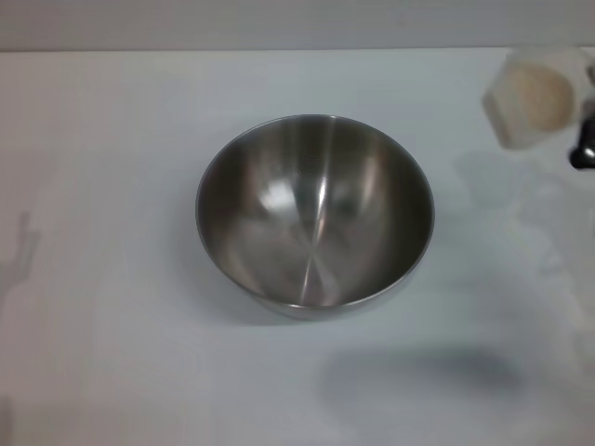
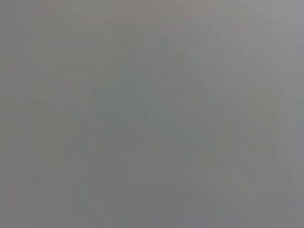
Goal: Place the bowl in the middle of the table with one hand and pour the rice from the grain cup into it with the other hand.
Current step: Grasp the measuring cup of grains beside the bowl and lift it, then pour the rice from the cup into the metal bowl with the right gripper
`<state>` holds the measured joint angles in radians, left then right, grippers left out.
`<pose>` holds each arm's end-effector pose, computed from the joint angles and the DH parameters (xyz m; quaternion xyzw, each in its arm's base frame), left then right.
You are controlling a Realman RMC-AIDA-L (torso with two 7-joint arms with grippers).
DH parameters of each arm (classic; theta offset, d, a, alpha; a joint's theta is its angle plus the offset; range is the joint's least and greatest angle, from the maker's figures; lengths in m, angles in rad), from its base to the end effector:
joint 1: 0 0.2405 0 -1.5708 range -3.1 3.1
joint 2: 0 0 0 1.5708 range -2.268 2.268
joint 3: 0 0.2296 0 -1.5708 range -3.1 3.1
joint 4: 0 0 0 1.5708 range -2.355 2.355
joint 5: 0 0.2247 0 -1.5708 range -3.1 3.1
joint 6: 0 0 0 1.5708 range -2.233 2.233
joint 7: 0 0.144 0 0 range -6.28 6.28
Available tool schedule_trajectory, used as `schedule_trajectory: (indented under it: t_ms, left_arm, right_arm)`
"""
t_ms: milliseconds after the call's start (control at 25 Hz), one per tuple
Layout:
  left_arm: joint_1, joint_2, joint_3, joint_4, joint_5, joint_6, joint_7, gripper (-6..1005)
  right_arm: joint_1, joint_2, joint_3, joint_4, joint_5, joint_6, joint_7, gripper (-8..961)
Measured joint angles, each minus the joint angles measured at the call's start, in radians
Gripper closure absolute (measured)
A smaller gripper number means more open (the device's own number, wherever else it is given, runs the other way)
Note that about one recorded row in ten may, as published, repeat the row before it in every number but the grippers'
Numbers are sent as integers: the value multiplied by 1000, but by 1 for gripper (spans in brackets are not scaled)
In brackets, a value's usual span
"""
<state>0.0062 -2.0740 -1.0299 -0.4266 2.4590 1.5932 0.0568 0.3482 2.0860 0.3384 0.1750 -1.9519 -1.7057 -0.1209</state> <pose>-0.3281 0.2105 0.0358 -0.5676 -0.1259 -0.3447 0.7370 0.2750 0.2638 -0.0017 -0.6767 0.0087 0.3791 0.6310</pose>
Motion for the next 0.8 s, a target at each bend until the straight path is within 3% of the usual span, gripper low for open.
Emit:
schedule_trajectory:
  t_ms: [280,400,800]
  left_arm:
    - [-3,0,2,0,0,-2,0,208]
    - [-3,0,2,0,0,-2,0,208]
    - [-9,0,3,18,0,-6,0,208]
  right_arm:
    - [101,1,-27,67,-13,71,-297,942]
    - [115,2,-33,82,-18,94,-376,942]
    - [139,4,-49,193,-60,230,-897,943]
